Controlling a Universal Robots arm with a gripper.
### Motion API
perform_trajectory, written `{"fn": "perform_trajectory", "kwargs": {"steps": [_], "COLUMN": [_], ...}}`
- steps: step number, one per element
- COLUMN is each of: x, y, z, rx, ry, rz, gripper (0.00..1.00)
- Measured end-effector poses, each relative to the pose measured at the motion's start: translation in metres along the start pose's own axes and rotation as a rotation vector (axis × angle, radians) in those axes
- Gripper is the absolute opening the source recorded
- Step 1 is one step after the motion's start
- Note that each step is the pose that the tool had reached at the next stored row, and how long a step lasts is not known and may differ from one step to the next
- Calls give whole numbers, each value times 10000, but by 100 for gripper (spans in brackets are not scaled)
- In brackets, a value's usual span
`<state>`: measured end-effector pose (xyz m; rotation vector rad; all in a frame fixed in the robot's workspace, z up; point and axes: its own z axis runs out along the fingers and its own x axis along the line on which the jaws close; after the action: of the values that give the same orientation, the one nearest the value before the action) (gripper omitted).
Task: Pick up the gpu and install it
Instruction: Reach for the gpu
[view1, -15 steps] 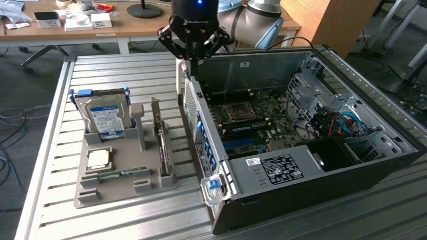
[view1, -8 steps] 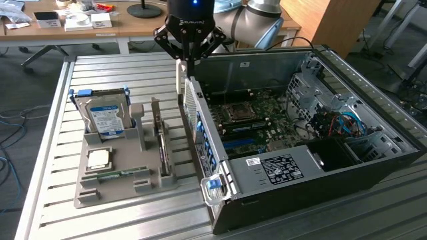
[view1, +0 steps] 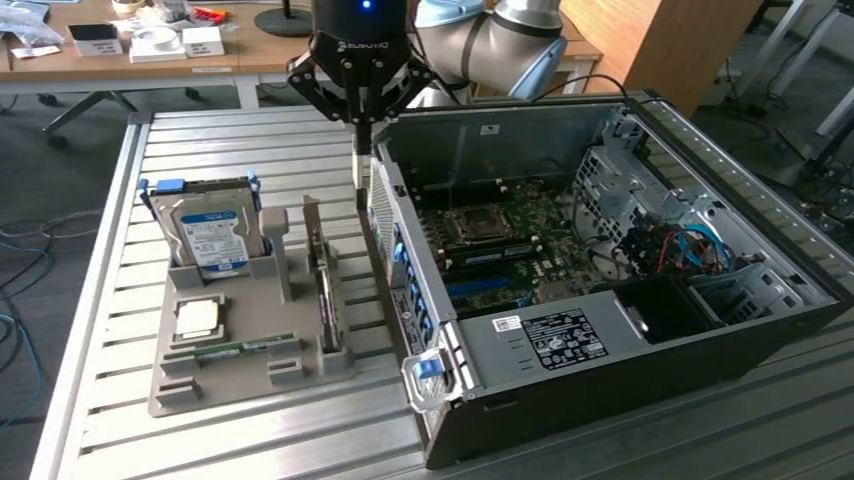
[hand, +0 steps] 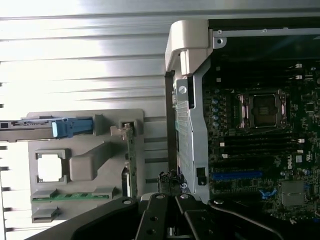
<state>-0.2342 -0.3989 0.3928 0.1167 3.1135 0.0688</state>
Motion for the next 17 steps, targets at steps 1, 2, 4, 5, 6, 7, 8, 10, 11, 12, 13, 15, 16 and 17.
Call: {"fn": "perform_trajectory", "kwargs": {"steps": [1, 2, 4, 5, 6, 7, 8, 10, 11, 12, 13, 15, 16, 17], "x": [19, 37, 74, 92, 111, 131, 150, 191, 211, 229, 247, 281, 296, 309], "y": [-1, -3, -6, -7, -8, -10, -12, -14, -16, -17, -19, -21, -22, -23], "z": [0, 0, 0, 0, 1, 0, 0, 0, 1, 1, 1, 1, 1, 0], "rx": [-1, 0, 0, 0, 0, 0, 0, 0, 0, -1, 0, 0, -1, 0], "ry": [0, 0, 0, 0, -1, 0, 0, 0, 0, -1, 0, -1, 0, 0], "rz": [1, 0, 0, -1, -1, -1, -2, 0, 0, 0, 0, -1, 0, -1], "gripper": [11, 11, 11, 11, 11, 11, 11, 11, 11, 11, 11, 11, 11, 11]}}
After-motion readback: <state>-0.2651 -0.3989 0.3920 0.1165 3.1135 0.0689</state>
